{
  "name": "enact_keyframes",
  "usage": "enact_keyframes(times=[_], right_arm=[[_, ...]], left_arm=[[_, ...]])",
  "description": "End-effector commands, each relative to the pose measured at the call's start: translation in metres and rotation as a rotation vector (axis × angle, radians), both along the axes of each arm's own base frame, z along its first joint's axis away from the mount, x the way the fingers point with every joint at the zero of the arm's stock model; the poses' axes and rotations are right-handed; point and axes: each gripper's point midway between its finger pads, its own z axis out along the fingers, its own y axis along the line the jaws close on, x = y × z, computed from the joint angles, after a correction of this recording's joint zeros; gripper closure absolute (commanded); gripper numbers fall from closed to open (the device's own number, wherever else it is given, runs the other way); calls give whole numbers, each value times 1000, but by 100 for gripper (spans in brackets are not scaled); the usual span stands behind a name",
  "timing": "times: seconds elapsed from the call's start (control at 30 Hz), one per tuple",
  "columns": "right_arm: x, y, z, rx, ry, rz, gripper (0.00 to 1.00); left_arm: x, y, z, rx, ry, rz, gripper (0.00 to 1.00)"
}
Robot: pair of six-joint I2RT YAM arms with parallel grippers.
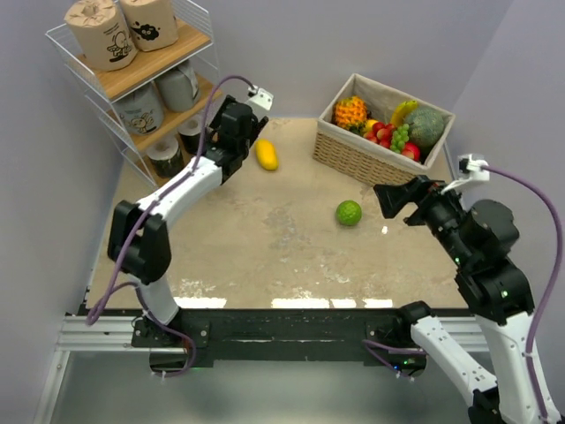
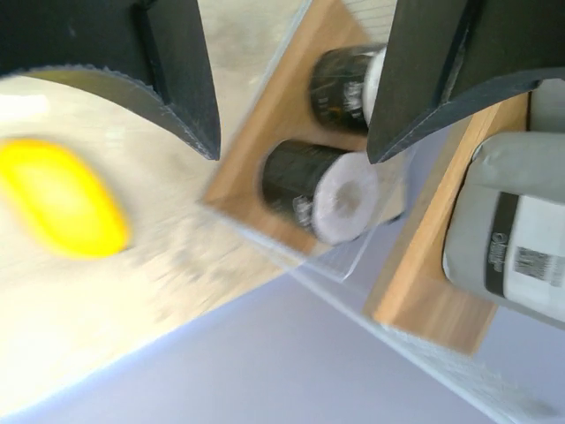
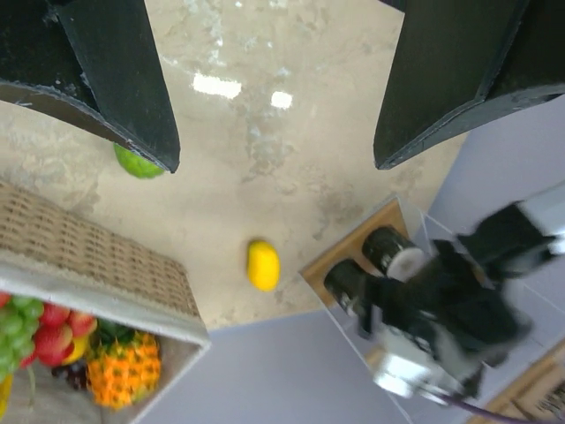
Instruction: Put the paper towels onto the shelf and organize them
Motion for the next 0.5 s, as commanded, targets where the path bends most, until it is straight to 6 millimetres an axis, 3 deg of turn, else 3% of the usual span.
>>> enact_keyframes(times=[0.0, 0.03, 0.07, 0.1, 0.17, 0.2, 0.23, 0.27, 0.3, 0.37, 0.4, 0.47], right_arm=[[18, 1, -46, -70, 179, -25, 1], [20, 1, -49, -76, 196, -28, 1], [22, 1, -51, -82, 207, -31, 1], [24, -1, -52, -87, 225, -43, 1], [30, -1, -57, -96, 259, -56, 1], [29, -1, -54, -98, 265, -61, 1], [32, -4, -56, -103, 274, -79, 1], [33, -6, -55, -105, 276, -92, 1], [34, -7, -53, -104, 272, -101, 1], [34, -9, -49, -102, 257, -111, 1], [35, -10, -44, -98, 239, -112, 1], [33, -9, -35, -89, 212, -106, 1]], left_arm=[[-48, -48, 52, -337, -43, -231, 23], [-65, -51, 78, -395, -82, -283, 21], [-79, -62, 74, -457, -57, -351, 18], [-98, -59, 101, -504, -106, -393, 14], [-122, -63, 101, -565, -89, -453, 8], [-139, -57, 121, -602, -133, -471, 4], [-148, -55, 125, -617, -140, -484, 3], [-158, -54, 116, -625, -121, -499, 1], [-175, -52, 129, -670, -142, -529, 0], [-191, -51, 122, -706, -114, -547, 0], [-203, -47, 128, -721, -129, -558, 0], [-214, -46, 116, -750, -90, -560, 0]])
